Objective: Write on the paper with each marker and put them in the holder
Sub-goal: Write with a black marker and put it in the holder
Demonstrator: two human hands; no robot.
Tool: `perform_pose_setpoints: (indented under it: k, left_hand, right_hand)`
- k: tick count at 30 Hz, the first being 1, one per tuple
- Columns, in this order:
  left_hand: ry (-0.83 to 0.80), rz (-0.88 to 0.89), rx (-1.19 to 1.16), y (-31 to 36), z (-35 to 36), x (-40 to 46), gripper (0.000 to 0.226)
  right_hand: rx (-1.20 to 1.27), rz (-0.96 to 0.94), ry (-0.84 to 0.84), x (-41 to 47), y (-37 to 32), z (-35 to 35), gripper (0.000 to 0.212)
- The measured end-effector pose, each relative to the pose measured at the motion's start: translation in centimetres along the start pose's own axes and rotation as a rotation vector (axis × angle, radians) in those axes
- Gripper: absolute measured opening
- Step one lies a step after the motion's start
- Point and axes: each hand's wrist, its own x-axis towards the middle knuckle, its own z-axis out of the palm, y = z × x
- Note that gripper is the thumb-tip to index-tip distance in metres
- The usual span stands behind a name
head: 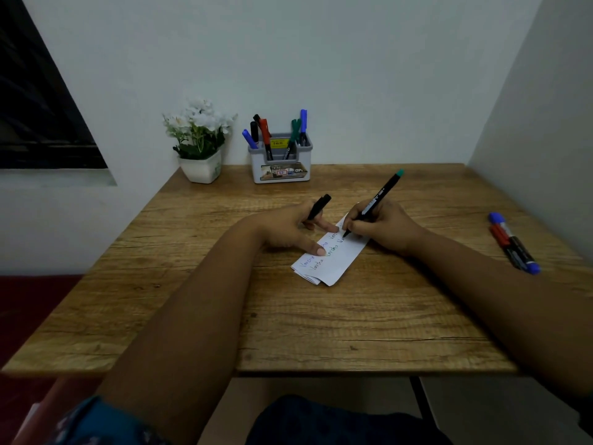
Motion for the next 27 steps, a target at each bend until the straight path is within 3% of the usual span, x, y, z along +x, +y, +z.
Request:
perform_pose_setpoints:
  k: [6,14,21,27]
  left_hand:
    - [-0.005,-0.009,0.009,0.02,0.07,0.01,0.071]
    - [-0.001,-0.021,-0.013,0.05,0.09,0.02,0.057]
    - [-0.004,-0.022,0.008,0.11,0.08,-0.02,0.079]
    - [-0.001,-0.036,0.005,0.05,0.08,0.07,0.065]
  right_hand:
    - [-0.031,-0.01,0.0,0.06,0.07,-0.05,0.011]
    - [-0.043,-0.007,0.025,0.21,0.29,0.01,0.01]
    - [0.006,0.029,0.035,0.12,0.22,0.03,0.015]
    - [-0.062,0.019,0.038,0.06,-0.2,0.02,0.01]
